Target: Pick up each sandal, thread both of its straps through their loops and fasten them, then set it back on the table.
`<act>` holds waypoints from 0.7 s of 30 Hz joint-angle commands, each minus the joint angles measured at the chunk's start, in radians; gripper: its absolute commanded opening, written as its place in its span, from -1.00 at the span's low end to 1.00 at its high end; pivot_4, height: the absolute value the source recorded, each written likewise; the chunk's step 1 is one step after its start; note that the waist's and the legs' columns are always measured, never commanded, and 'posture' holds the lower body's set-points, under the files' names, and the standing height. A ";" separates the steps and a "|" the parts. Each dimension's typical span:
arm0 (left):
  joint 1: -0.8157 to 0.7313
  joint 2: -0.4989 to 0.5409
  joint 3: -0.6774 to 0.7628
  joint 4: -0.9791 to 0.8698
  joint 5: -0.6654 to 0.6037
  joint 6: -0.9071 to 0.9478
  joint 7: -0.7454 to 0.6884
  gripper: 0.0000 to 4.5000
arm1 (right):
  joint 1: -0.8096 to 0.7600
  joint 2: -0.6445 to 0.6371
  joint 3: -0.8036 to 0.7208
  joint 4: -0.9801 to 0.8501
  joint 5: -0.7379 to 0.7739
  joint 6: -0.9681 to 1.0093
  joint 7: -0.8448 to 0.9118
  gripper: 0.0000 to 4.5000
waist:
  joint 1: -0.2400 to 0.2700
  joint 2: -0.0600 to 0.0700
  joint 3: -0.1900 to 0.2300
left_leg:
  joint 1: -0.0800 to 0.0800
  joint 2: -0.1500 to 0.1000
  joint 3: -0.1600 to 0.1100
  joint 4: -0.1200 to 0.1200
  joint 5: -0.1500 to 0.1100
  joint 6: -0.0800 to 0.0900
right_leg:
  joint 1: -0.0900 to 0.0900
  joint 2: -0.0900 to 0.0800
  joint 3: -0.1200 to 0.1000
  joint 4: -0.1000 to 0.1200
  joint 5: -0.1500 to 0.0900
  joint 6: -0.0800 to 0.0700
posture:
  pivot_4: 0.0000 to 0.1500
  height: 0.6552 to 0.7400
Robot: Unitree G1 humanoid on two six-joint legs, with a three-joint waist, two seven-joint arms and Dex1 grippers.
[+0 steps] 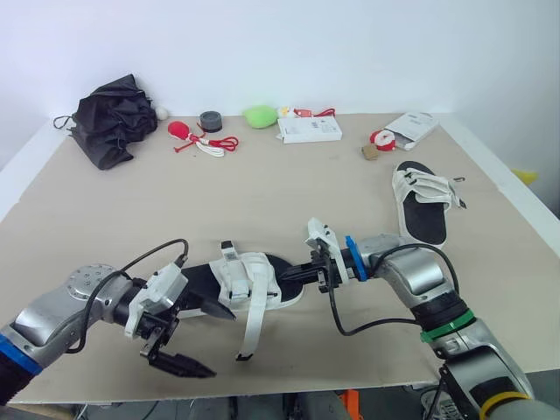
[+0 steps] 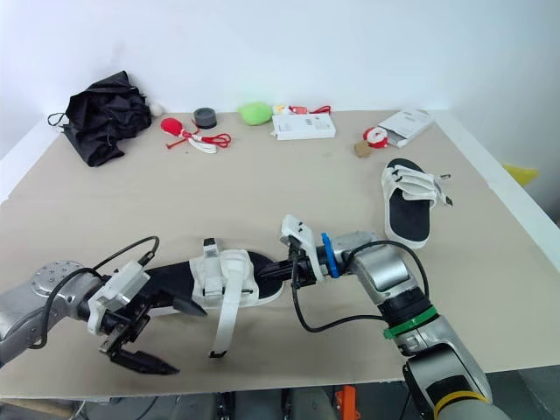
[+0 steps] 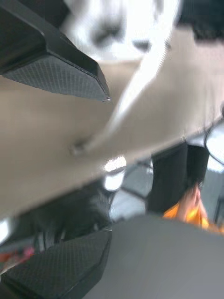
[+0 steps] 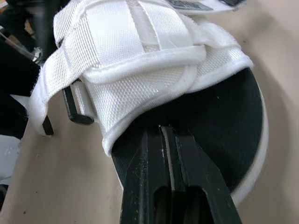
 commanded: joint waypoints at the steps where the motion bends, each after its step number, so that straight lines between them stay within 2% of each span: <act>1: -0.003 -0.051 0.070 0.007 0.035 0.029 -0.016 1.00 | 0.014 -0.034 -0.043 -0.064 0.019 0.027 -0.013 -1.00 | 0.000 0.000 0.000 | -0.001 0.000 0.000 0.000 0.000 0.000 | -0.001 0.000 0.000 0.000 0.000 0.000 | 1.00 1.00; 11: -0.006 -0.198 0.111 0.050 0.180 -0.024 -0.055 1.00 | -0.021 -0.023 -0.069 -0.128 0.069 0.083 -0.040 -1.00 | -0.001 0.000 0.000 | -0.003 0.000 0.000 0.000 0.000 0.000 | -0.003 0.000 0.000 0.000 0.001 0.002 | 1.00 1.00; 16: -0.024 -0.274 0.141 0.071 0.204 -0.024 -0.041 1.00 | -0.029 -0.014 -0.066 -0.143 0.090 0.102 -0.049 -1.00 | -0.001 0.000 0.000 | -0.004 0.000 -0.001 -0.001 0.000 0.000 | -0.003 0.000 0.000 0.000 0.002 0.003 | 1.00 1.00; 21: -0.073 -0.317 0.170 0.166 0.260 -0.080 -0.080 1.00 | -0.033 0.000 -0.031 -0.126 0.075 0.097 -0.050 -1.00 | -0.001 0.000 0.000 | -0.005 0.000 -0.001 -0.001 0.000 0.000 | -0.004 0.001 0.000 0.000 0.002 0.003 | 1.00 1.00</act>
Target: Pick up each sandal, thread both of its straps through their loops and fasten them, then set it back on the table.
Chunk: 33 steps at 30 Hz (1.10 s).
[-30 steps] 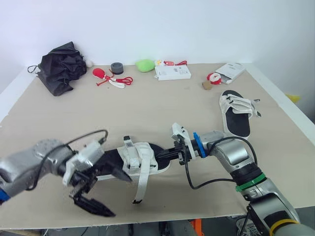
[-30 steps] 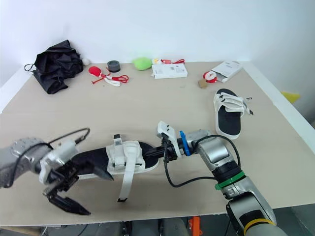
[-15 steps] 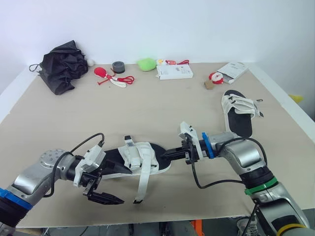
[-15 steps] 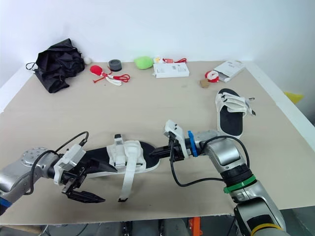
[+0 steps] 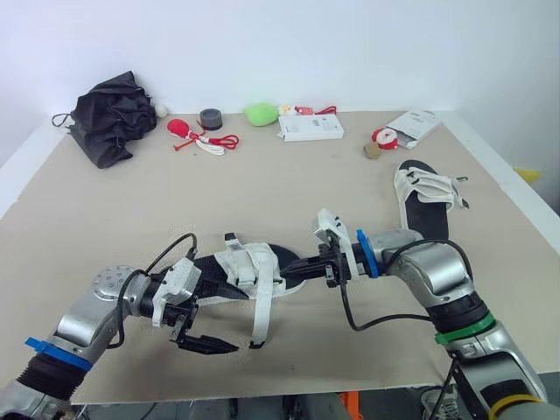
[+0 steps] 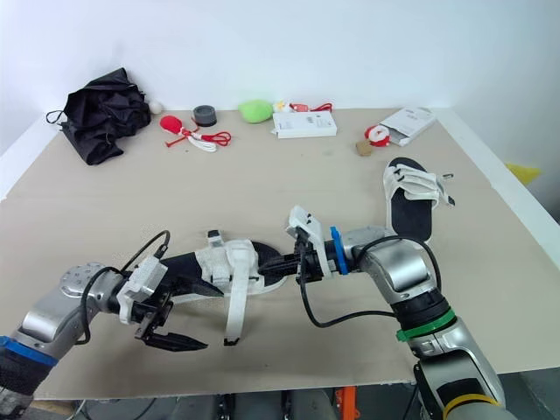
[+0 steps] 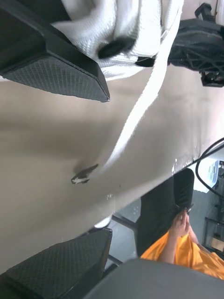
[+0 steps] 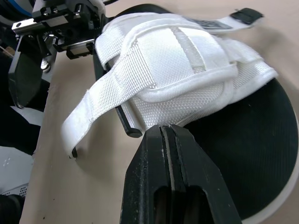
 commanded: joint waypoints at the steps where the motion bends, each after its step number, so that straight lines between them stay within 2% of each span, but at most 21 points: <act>1: -0.049 -0.016 0.052 0.073 0.042 -0.069 -0.029 1.00 | -0.022 0.012 0.019 -0.010 -0.003 -0.008 0.004 -1.00 | 0.000 0.000 0.000 | 0.000 0.000 0.000 0.000 0.000 0.000 | 0.000 0.000 0.000 0.000 0.000 0.000 | 1.00 1.00; 7: -0.117 -0.021 0.096 0.146 0.037 -0.033 -0.068 1.00 | -0.019 0.024 0.042 0.044 -0.046 -0.056 -0.013 -1.00 | -0.001 0.000 0.000 | -0.001 0.001 -0.001 0.000 0.000 0.000 | 0.000 0.001 -0.001 0.000 0.000 0.000 | 1.00 1.00; 14: -0.060 0.029 0.071 -0.097 -0.074 0.225 -0.096 1.00 | -0.027 0.021 0.084 0.112 -0.130 -0.118 -0.035 -1.00 | -0.004 0.000 0.000 | -0.002 0.000 0.000 0.000 0.000 0.000 | -0.001 0.001 0.000 0.000 0.000 0.000 | 1.00 1.00; 17: -0.044 0.052 0.063 -0.147 -0.091 0.304 -0.106 1.00 | -0.029 0.000 0.115 0.123 -0.178 -0.163 -0.028 -1.00 | -0.004 0.000 0.000 | -0.001 0.000 -0.001 0.000 0.000 0.000 | 0.000 0.001 0.000 0.000 0.000 0.000 | 1.00 1.00; 24: -0.046 0.037 0.088 -0.117 -0.060 0.335 -0.063 1.00 | -0.037 -0.003 0.107 0.131 -0.181 -0.179 -0.020 -1.00 | -0.002 0.000 0.000 | 0.004 0.001 -0.001 0.000 0.001 0.001 | 0.003 0.000 -0.001 0.000 -0.002 -0.003 | 1.00 1.00; 28: -0.098 0.016 0.131 -0.066 -0.137 0.510 0.031 1.00 | -0.030 -0.007 0.108 0.126 -0.178 -0.181 -0.008 -1.00 | -0.001 -0.001 0.000 | 0.003 0.000 0.000 0.000 0.001 0.001 | 0.003 0.000 0.000 0.000 -0.002 -0.003 | 1.00 1.00; 33: -0.125 0.066 0.111 -0.047 -0.158 0.671 0.025 1.00 | -0.029 0.000 0.105 0.124 -0.175 -0.177 -0.008 -1.00 | -0.002 -0.001 0.000 | 0.003 0.000 0.000 -0.001 0.001 0.001 | 0.002 0.000 0.000 0.000 0.000 0.000 | 1.00 1.00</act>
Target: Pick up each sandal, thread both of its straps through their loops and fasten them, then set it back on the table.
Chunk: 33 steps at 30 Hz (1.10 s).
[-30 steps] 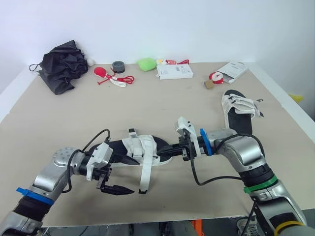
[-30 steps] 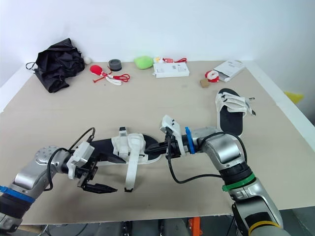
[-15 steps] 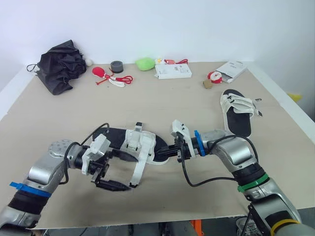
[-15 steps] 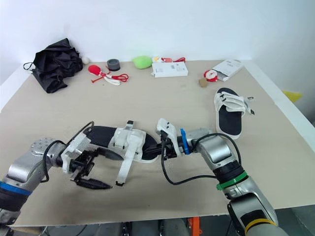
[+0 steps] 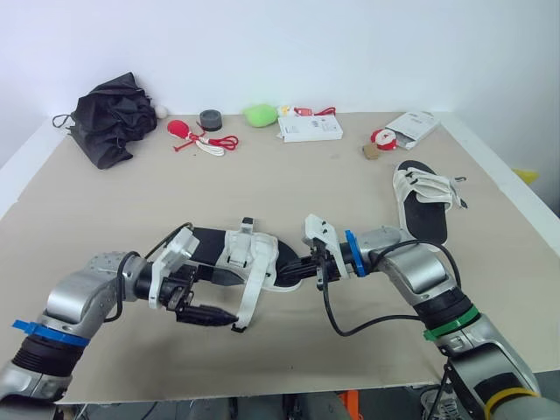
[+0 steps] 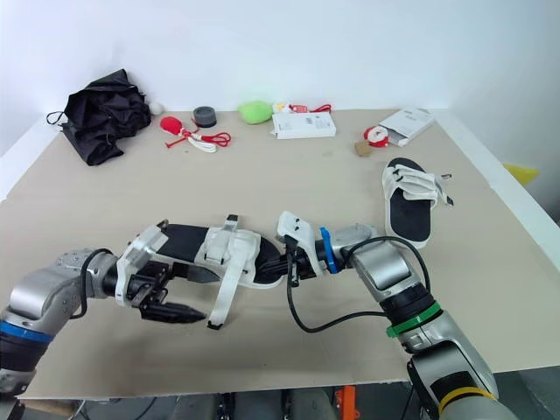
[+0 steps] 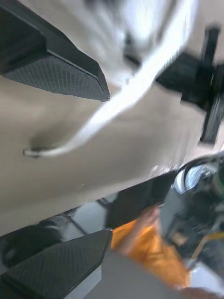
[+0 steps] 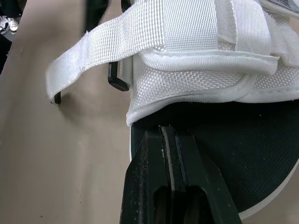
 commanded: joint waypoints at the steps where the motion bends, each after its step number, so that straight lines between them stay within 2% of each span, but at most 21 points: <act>1: -0.015 0.044 -0.002 0.000 -0.004 0.077 -0.017 1.00 | 0.006 -0.011 -0.001 0.022 -0.025 0.019 -0.011 -1.00 | 0.000 0.000 0.000 | 0.000 0.000 0.000 -0.001 0.000 0.000 | 0.000 0.000 0.000 0.000 0.000 0.000 | 1.00 1.00; 5: -0.014 0.035 -0.029 -0.020 0.011 0.095 -0.021 1.00 | 0.008 -0.010 -0.008 0.016 -0.022 0.025 -0.016 -1.00 | 0.000 0.000 0.000 | 0.000 0.000 -0.001 -0.001 0.000 0.000 | 0.000 0.000 0.000 0.000 -0.001 -0.001 | 1.00 1.00; 12: -0.002 -0.018 -0.131 -0.053 0.150 0.010 0.062 1.00 | 0.021 -0.008 -0.021 -0.004 -0.008 0.042 -0.022 -1.00 | 0.001 0.000 0.000 | 0.000 -0.001 0.000 -0.001 0.000 0.000 | 0.000 -0.001 0.000 0.000 -0.002 -0.004 | 1.00 1.00; 20: 0.023 -0.057 -0.152 -0.125 0.154 0.046 0.112 1.00 | 0.028 -0.004 -0.030 -0.011 -0.004 0.056 -0.027 -1.00 | 0.001 0.000 0.000 | 0.000 -0.001 -0.001 -0.002 0.000 0.000 | 0.000 -0.001 0.000 0.000 -0.002 -0.003 | 1.00 1.00; 22: 0.021 -0.063 -0.152 -0.126 0.153 0.050 0.122 0.77 | 0.026 -0.001 -0.029 -0.010 -0.004 0.058 -0.027 -1.00 | 0.001 0.000 0.000 | 0.000 -0.001 -0.001 -0.002 0.000 0.000 | 0.000 -0.001 0.000 0.000 -0.002 -0.003 | 1.00 1.00; 24: 0.023 -0.066 -0.157 -0.124 0.162 0.032 0.120 0.46 | 0.025 0.000 -0.029 -0.010 -0.004 0.060 -0.026 -1.00 | 0.001 0.000 0.000 | 0.000 -0.001 -0.001 -0.002 0.000 0.000 | 0.000 -0.001 0.000 0.000 -0.002 -0.004 | 1.00 1.00; 30: 0.017 -0.073 -0.149 -0.114 0.159 0.036 0.125 -0.88 | 0.021 0.000 -0.026 -0.009 -0.003 0.062 -0.019 -1.00 | 0.001 0.000 0.000 | 0.000 -0.001 -0.001 -0.002 0.000 0.000 | 0.000 -0.001 0.000 0.000 -0.002 -0.003 | 1.00 1.00; 31: 0.016 -0.073 -0.148 -0.113 0.160 0.036 0.124 -0.99 | 0.021 0.000 -0.026 -0.009 -0.002 0.063 -0.018 -1.00 | 0.001 0.000 0.000 | 0.000 -0.001 -0.001 -0.002 0.000 0.000 | 0.000 -0.001 0.000 0.000 -0.002 -0.003 | 1.00 1.00; 33: 0.012 -0.075 -0.142 -0.112 0.155 0.043 0.127 -0.99 | 0.019 0.001 -0.024 -0.004 -0.005 0.060 -0.019 -1.00 | 0.001 0.000 0.000 | 0.000 -0.001 -0.001 -0.002 0.000 0.000 | 0.000 -0.001 0.000 0.000 -0.002 -0.003 | 1.00 1.00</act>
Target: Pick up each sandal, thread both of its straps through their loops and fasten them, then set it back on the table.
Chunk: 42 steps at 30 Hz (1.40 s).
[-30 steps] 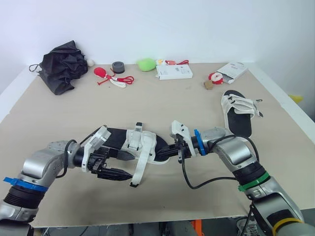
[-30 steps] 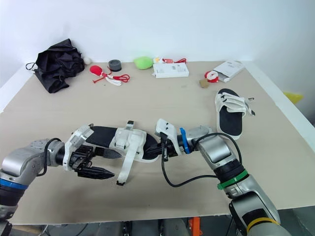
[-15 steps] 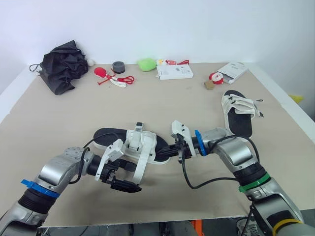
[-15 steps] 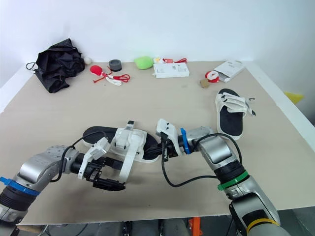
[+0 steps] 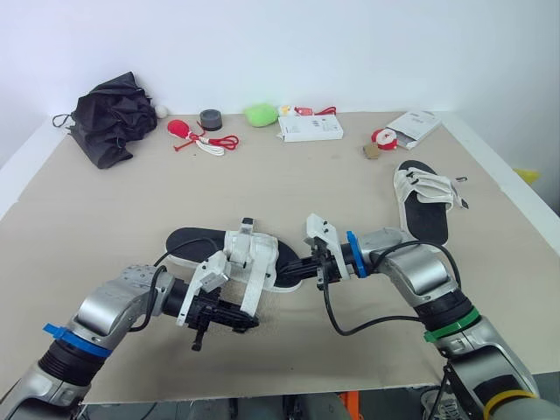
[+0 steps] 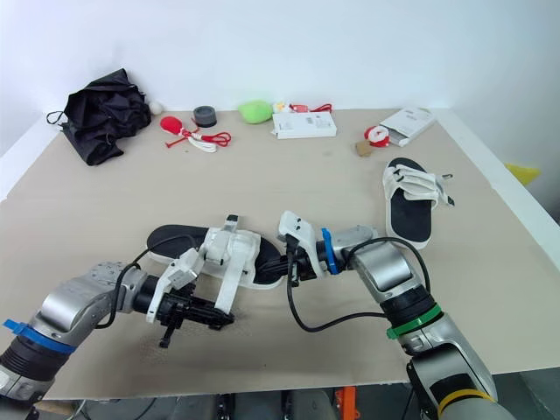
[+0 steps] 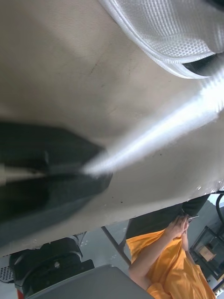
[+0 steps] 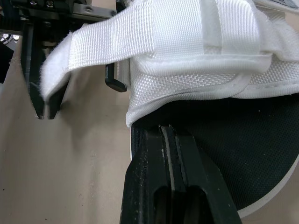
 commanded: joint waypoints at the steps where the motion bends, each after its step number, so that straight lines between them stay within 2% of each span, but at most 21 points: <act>1: -0.016 -0.004 0.019 -0.019 -0.019 0.016 0.006 -0.99 | 0.006 -0.007 -0.001 0.014 -0.015 0.012 -0.009 -1.00 | 0.000 0.000 0.000 | 0.000 0.000 0.000 0.000 0.000 0.000 | 0.000 0.000 0.000 0.000 0.000 0.000 | 1.00 1.00; 8: -0.154 -0.035 0.080 -0.031 -0.172 0.215 0.019 -0.99 | -0.002 0.000 0.001 0.031 -0.019 0.004 -0.007 -1.00 | -0.001 -0.001 0.000 | 0.000 0.000 0.000 0.000 0.000 0.000 | 0.000 0.000 0.000 0.000 0.000 0.001 | 1.00 1.00; 15: -0.410 -0.129 0.166 0.121 -0.311 0.472 0.111 -0.99 | -0.006 0.010 -0.002 0.043 -0.024 -0.005 -0.011 -1.00 | -0.001 -0.001 0.001 | 0.000 -0.001 -0.001 0.000 0.000 0.000 | 0.001 0.003 -0.001 0.000 0.002 0.003 | 1.00 1.00; 18: -0.471 -0.169 0.185 0.166 -0.330 0.536 0.155 -0.99 | -0.003 0.012 -0.003 0.042 -0.025 -0.008 -0.015 -1.00 | -0.006 -0.002 0.001 | 0.000 -0.001 -0.002 0.000 0.000 0.000 | 0.001 0.004 0.000 0.000 0.002 0.004 | 1.00 1.00; 22: -0.523 -0.209 0.165 0.253 -0.293 0.566 0.212 -0.99 | 0.000 0.018 -0.005 0.043 -0.027 -0.009 -0.020 -1.00 | -0.008 -0.002 0.001 | 0.000 -0.002 -0.001 -0.001 0.000 0.000 | 0.001 0.003 0.001 0.000 0.002 0.004 | 1.00 1.00; 25: -0.533 -0.181 0.091 0.293 -0.238 0.528 0.163 -0.99 | 0.002 0.019 -0.007 0.039 -0.027 -0.007 -0.025 -1.00 | -0.010 -0.002 0.001 | 0.000 -0.002 -0.001 -0.001 0.000 0.000 | 0.000 0.003 0.001 0.000 0.002 0.004 | 1.00 1.00; 32: -0.548 -0.139 0.025 0.390 -0.146 0.442 0.075 -0.99 | 0.009 0.014 -0.013 0.027 -0.023 -0.001 -0.029 -1.00 | -0.010 -0.002 0.001 | 0.000 -0.002 -0.001 -0.001 0.000 0.000 | 0.000 0.002 0.001 0.000 0.002 0.004 | 1.00 1.00; 42: -0.550 -0.121 0.007 0.451 -0.076 0.386 0.004 -0.99 | 0.016 0.017 -0.012 0.019 -0.019 -0.001 -0.033 -1.00 | -0.010 -0.002 0.001 | 0.000 -0.001 -0.002 -0.001 0.000 0.000 | 0.000 0.002 0.000 0.000 0.002 0.003 | 1.00 1.00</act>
